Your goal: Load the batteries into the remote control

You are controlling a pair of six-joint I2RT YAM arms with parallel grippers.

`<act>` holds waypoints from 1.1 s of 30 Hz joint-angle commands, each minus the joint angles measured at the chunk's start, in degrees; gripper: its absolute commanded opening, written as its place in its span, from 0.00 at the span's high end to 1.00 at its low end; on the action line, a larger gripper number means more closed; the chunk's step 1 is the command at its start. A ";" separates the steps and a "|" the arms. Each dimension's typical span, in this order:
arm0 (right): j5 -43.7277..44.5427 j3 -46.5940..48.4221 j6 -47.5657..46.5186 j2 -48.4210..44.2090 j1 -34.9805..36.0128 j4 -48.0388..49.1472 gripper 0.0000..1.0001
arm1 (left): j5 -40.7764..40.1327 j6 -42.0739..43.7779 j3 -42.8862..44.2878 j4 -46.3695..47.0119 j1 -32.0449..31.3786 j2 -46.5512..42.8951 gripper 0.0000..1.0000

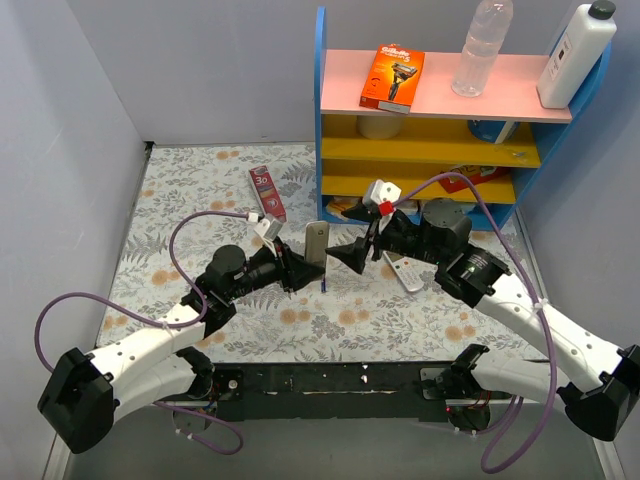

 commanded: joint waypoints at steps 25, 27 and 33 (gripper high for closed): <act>-7.26 2.32 -28.77 0.71 4.18 -6.37 0.47 | 6.30 2.85 9.05 -12.44 -0.05 0.56 1.00; -6.29 1.97 -29.03 0.89 4.54 -6.54 0.49 | 6.30 2.68 9.22 -12.44 -0.13 0.65 1.00; -2.87 1.27 -30.97 1.41 5.24 -7.86 0.49 | 6.74 2.41 9.49 -12.44 -0.05 0.48 1.00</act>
